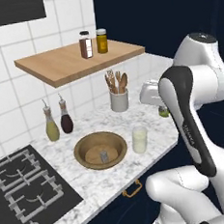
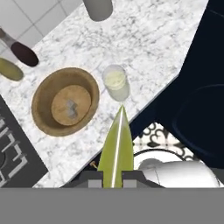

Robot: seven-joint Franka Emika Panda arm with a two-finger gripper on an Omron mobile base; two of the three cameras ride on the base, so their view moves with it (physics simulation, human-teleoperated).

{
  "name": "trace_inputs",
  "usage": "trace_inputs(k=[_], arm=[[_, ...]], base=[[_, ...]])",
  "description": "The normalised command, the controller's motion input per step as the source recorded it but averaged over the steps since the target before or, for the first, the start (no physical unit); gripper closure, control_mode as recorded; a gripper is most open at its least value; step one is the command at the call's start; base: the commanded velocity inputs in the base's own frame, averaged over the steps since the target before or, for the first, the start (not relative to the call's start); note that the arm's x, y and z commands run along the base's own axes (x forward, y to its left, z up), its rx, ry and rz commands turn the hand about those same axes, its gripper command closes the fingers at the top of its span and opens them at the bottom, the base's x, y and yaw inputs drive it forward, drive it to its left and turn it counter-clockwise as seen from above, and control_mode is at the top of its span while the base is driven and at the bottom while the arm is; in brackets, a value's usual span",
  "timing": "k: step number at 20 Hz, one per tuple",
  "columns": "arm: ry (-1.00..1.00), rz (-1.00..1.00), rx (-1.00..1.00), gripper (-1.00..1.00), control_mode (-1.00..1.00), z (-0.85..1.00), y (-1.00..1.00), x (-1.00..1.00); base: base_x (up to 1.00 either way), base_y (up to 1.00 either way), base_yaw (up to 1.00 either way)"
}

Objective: Grab a lemon wedge from the fridge and one ice cube from the ice bowl, and put them in the glass of lemonade.

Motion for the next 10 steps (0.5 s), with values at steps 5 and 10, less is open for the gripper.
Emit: trace_inputs(k=[5, 10], arm=[[0.03, 0.04, -0.01, 1.00, -1.00, -0.74, -0.14, 0.69], [0.15, 0.02, -0.13, 1.00, -1.00, -0.22, -0.03, 0.56]], base=[[0.00, 0.00, 0.00], [0.00, 0.00, 0.00]])
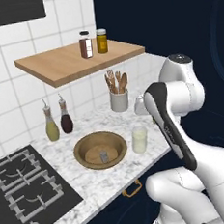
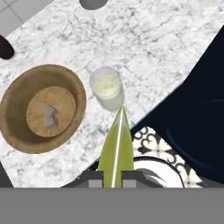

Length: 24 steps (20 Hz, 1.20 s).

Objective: Grab a lemon wedge from the fridge and one ice cube from the ice bowl, and put them in the glass of lemonade.

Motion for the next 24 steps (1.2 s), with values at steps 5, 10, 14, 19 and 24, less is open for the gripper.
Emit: trace_inputs(k=[5, 10, 14, 19, 24], arm=[[0.18, 0.00, -0.16, 1.00, -1.00, -0.13, 0.17, 0.40], [0.03, 0.00, -0.05, 1.00, -1.00, -0.53, 0.08, 0.24], [0.00, 0.03, -0.03, 1.00, -1.00, -0.25, 0.00, 0.01], [0.00, 0.17, 0.00, 1.00, -1.00, -0.22, -0.16, 0.19], [-0.03, 0.15, 0.00, 1.00, -1.00, -0.09, -0.01, 0.24]], base=[[0.00, 0.00, 0.00], [0.00, 0.00, 0.00], [0.00, 0.00, 0.00], [0.00, 0.00, 0.00], [0.00, 0.00, 0.00]])
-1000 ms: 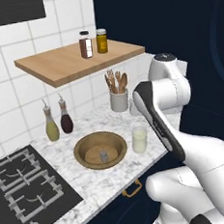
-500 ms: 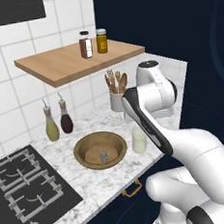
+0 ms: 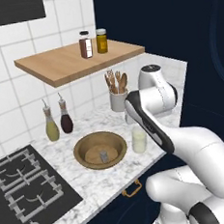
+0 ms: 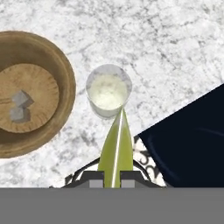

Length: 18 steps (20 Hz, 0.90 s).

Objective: Grab a lemon wedge from the fridge and one ice cube from the ice bowl, and put them in the glass of lemonade.

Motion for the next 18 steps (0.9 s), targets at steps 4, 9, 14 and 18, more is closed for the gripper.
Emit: trace_inputs(k=[4, 9, 14, 18], arm=[[-0.03, 0.00, 0.00, 1.00, -1.00, 0.02, 0.13, 0.21], [0.00, 0.00, 0.00, 1.00, -1.00, -0.01, 0.05, 0.67], [0.00, 0.00, 0.00, 1.00, -1.00, -0.02, 0.00, 0.48], [0.00, 0.00, 0.00, 1.00, -1.00, -0.12, -0.01, 0.11]], base=[[0.00, 0.00, 0.00], [0.00, 0.00, 0.00], [0.00, 0.00, 0.00], [0.00, 0.00, 0.00]])
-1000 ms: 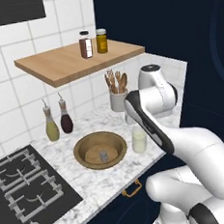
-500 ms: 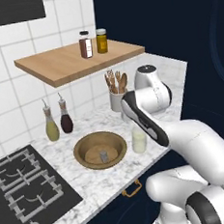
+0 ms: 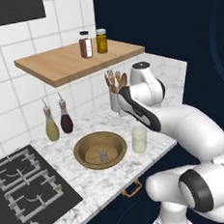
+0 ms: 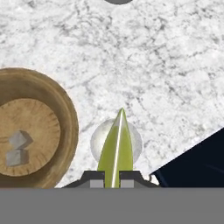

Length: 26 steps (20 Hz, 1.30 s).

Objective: Grab a lemon wedge from the fridge and one ice cube from the ice bowl, and put them in the glass of lemonade.

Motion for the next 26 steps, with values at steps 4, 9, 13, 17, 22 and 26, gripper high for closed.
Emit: trace_inputs(k=[4, 9, 13, 17, 22, 26], arm=[[0.00, 0.00, 0.00, 1.00, -1.00, -0.35, -0.02, 0.12], [-0.01, 0.00, 0.00, 1.00, -1.00, -0.18, 0.00, 0.03], [0.00, 0.00, 0.00, 1.00, -1.00, 0.00, 0.00, 0.00], [0.00, 0.00, 0.00, -1.00, -1.00, 0.00, 0.00, 0.00], [0.01, 0.00, 0.00, -1.00, -1.00, 0.00, 0.00, 0.00], [0.05, 0.00, -0.01, -1.00, -1.00, 0.08, 0.00, 0.00]], base=[[0.00, 0.00, 0.00], [0.00, 0.00, 0.00], [0.00, 0.00, 0.00], [0.00, 0.00, 0.00], [0.00, 0.00, 0.00], [0.00, 0.00, 0.00]])
